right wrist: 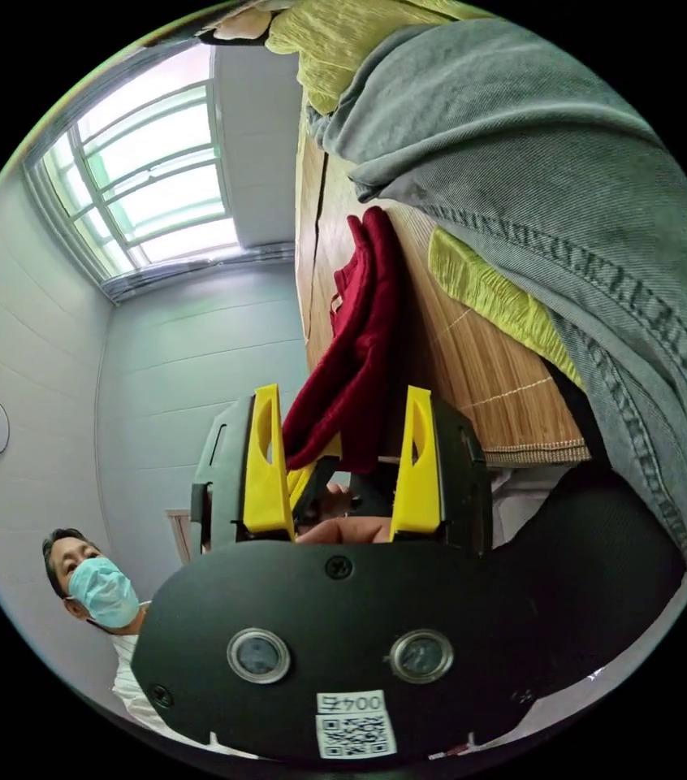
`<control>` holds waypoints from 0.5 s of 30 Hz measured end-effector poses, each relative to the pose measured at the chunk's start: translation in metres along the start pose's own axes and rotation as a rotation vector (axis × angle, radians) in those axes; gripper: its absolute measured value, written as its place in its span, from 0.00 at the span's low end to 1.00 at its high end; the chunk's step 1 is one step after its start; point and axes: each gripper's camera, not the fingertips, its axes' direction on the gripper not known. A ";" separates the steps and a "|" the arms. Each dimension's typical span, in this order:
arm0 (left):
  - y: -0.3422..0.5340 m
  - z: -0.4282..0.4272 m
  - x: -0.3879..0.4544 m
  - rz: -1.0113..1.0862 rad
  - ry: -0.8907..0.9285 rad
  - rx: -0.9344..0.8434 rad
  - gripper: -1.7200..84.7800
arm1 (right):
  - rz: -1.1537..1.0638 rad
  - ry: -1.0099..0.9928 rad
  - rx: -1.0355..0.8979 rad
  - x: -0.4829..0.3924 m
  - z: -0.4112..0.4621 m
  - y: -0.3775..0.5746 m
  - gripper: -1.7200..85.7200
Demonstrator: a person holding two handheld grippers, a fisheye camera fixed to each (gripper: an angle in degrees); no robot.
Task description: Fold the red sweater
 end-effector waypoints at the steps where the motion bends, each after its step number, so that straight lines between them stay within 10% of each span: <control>1: 0.001 -0.002 -0.003 -0.004 0.001 0.004 0.03 | 0.015 -0.017 -0.018 0.001 0.011 -0.012 0.26; 15: 0.032 -0.047 -0.084 -0.098 0.047 0.060 0.02 | -0.086 0.360 -0.219 -0.070 0.141 -0.123 0.16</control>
